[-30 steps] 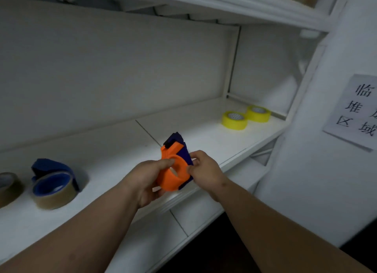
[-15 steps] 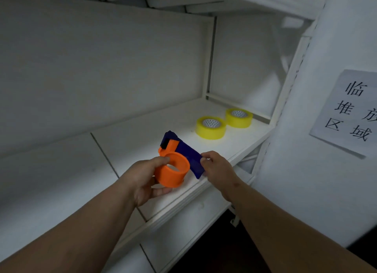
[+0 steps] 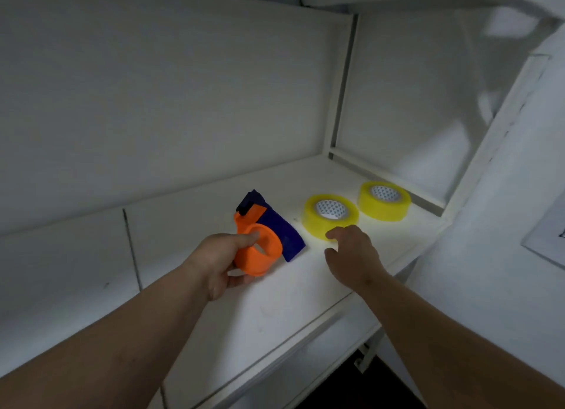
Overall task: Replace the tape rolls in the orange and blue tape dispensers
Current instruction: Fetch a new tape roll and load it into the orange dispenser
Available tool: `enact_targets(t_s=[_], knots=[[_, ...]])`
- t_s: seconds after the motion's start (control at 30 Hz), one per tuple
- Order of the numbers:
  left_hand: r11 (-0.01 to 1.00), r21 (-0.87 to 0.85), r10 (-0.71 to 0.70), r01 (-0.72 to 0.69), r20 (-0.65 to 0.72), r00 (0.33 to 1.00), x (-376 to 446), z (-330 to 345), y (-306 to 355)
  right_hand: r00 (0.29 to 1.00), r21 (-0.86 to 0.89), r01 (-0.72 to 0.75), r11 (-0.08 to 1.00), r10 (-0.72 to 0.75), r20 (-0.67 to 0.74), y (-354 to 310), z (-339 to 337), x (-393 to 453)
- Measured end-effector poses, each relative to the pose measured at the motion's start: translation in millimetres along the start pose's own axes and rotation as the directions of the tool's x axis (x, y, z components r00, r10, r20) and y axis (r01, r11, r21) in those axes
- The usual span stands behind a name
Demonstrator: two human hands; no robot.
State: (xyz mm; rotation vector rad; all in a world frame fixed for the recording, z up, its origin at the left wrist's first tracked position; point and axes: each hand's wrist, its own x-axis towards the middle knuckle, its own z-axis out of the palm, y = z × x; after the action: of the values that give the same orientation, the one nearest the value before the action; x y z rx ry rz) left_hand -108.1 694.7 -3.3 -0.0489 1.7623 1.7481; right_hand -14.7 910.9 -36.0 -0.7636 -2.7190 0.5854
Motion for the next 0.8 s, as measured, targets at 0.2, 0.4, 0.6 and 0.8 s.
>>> enact_targets(t_s=[0.2, 0.4, 0.6, 0.8], knots=[[0.993, -0.118, -0.005, -0.011, -0.129, 0.992, 25.0, 26.5, 2.4, 0.964, -0.267, 0.266, 0.926, -0.255, 0.073, 33.6, 0.5, 58.4], [0.981, -0.189, 0.012, -0.044, -0.17, 0.985, 30.0, 49.7, 1.6, 0.915, -0.332, 0.389, 0.859, -0.319, 0.247, 46.9, -1.9, 100.0], [0.963, -0.246, 0.046, -0.113, -0.265, 0.963, 25.8, 57.7, -4.2, 0.903, -0.318, 0.388, 0.865, -0.289, 0.316, 46.7, 3.7, 114.5], [0.94, -0.293, 0.083, -0.173, -0.296, 0.952, 17.0, 47.1, -4.1, 0.917, -0.299, 0.323, 0.898, -0.219, 0.334, 41.2, 2.7, 117.2]])
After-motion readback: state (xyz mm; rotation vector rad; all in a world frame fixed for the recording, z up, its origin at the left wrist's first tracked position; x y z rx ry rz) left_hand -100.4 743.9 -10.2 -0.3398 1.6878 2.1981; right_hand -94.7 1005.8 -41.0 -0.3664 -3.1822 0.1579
